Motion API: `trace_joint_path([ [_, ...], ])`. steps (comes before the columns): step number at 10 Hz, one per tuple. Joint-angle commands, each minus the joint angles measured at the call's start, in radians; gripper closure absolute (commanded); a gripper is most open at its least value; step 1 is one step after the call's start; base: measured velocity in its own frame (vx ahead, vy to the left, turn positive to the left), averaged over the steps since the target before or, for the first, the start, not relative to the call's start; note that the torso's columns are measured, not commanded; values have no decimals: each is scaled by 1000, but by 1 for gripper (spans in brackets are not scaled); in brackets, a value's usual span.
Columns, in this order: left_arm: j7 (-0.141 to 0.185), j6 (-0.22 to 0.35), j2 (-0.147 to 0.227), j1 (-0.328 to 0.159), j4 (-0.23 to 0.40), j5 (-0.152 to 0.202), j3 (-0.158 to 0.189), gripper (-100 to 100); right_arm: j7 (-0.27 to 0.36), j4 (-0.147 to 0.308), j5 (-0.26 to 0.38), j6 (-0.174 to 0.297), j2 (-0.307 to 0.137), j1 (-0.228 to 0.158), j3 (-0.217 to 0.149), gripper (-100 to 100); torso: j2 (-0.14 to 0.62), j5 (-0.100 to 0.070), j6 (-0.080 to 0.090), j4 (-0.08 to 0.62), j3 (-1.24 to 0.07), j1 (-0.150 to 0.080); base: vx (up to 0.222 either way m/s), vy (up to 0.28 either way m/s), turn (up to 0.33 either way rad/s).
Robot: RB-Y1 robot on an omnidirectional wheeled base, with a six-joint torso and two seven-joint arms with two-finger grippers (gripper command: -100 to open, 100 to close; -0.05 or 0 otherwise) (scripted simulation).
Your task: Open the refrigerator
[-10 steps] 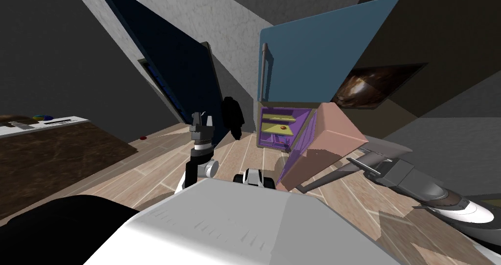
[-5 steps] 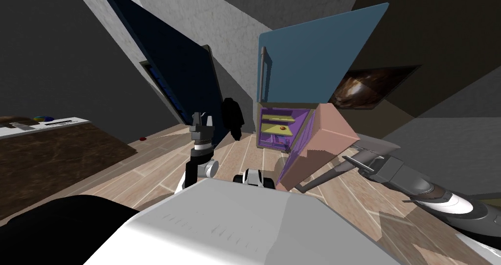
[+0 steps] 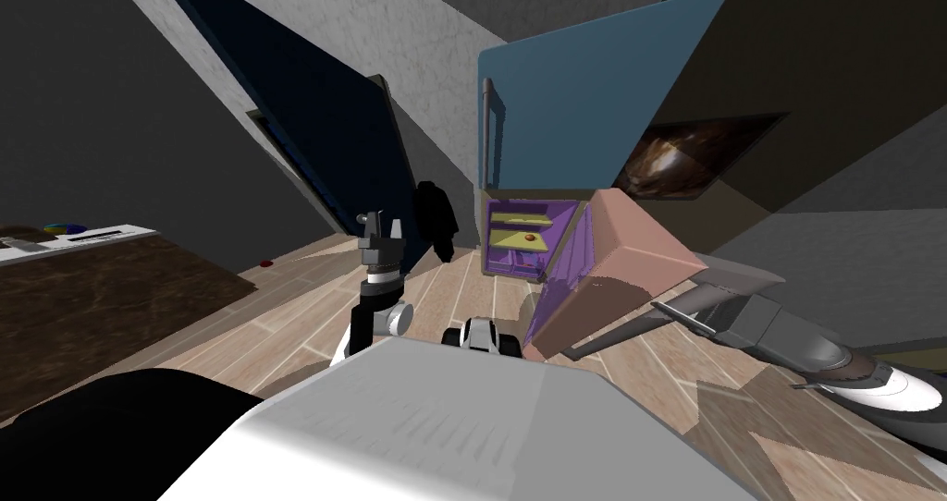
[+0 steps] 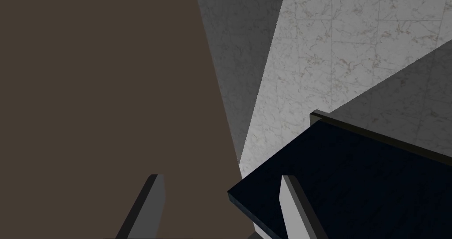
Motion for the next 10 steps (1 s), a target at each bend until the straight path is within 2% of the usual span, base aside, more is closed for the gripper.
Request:
trace_joint_path([
  [1,0,0,0,0,0,0,0,0,-50,-4,-34,23,-42,-7,-39,-100,5,5,5,4,1,-2,-10,40,-55],
  [3,0,0,0,0,0,0,0,0,-78,-5,-52,33,-67,-7,-61,-100,10,10,5,8,1,-3,-4,18,-47],
  [4,0,0,0,0,0,0,0,0,-63,1,-35,29,-48,4,-37,-100,11,11,5,9,1,-3,-13,-6,-33],
  [5,0,0,0,0,0,0,0,0,-67,6,-35,30,-48,7,-37,0,12,7,7,7,4,-3,-6,-4,-24],
  [10,0,0,0,0,0,0,0,0,-66,27,-34,31,-39,22,-41,0,18,0,12,6,10,-11,-2,-3,-18],
])
